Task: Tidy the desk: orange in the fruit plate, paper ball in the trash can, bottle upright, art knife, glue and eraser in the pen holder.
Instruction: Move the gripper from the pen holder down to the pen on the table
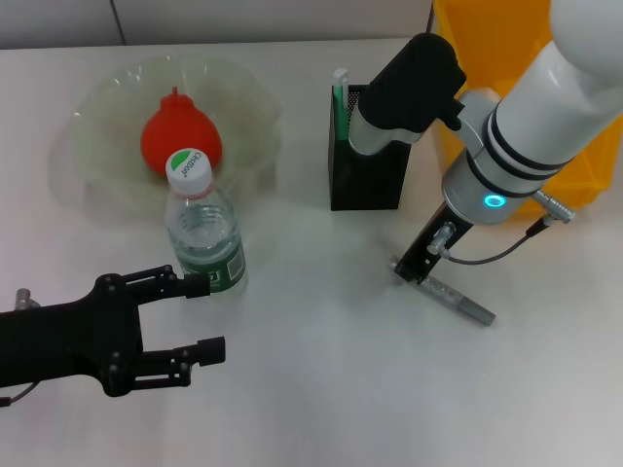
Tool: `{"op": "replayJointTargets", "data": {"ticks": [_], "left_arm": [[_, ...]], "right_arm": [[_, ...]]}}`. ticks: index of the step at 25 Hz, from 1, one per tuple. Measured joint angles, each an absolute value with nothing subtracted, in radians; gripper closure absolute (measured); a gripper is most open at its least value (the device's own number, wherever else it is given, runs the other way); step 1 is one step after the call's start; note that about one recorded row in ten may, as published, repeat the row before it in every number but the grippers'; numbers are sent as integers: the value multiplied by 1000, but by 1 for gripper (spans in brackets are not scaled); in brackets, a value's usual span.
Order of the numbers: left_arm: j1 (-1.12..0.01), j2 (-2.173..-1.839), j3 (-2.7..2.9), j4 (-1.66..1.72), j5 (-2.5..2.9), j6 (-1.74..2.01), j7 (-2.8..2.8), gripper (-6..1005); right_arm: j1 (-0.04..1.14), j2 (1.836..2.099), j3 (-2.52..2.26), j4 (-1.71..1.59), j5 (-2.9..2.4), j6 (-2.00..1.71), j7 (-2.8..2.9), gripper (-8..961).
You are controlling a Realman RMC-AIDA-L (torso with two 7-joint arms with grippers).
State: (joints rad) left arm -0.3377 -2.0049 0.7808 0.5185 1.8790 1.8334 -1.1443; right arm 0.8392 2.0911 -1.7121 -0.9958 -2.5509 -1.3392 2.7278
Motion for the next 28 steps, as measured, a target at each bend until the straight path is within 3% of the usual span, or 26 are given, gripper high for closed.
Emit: {"op": "replayJointTargets", "data": {"ticks": [12, 21, 27, 28], "left_arm": [[-331, -2004, 775, 519, 1879, 1842, -1143, 199], [-331, -2003, 772, 519, 1878, 1850, -1143, 199], [-331, -2005, 772, 519, 1878, 1850, -1143, 199], [-331, -2005, 772, 519, 1878, 1850, -1143, 199]], "right_arm": [[764, 2085, -1650, -1233, -2551, -1432, 2723, 865], [797, 2086, -1650, -1202, -2587, -1468, 2715, 870], [812, 2088, -1703, -1132, -2598, -1407, 2718, 697], [813, 2089, -1709, -1124, -2597, -1399, 2718, 634]]}}
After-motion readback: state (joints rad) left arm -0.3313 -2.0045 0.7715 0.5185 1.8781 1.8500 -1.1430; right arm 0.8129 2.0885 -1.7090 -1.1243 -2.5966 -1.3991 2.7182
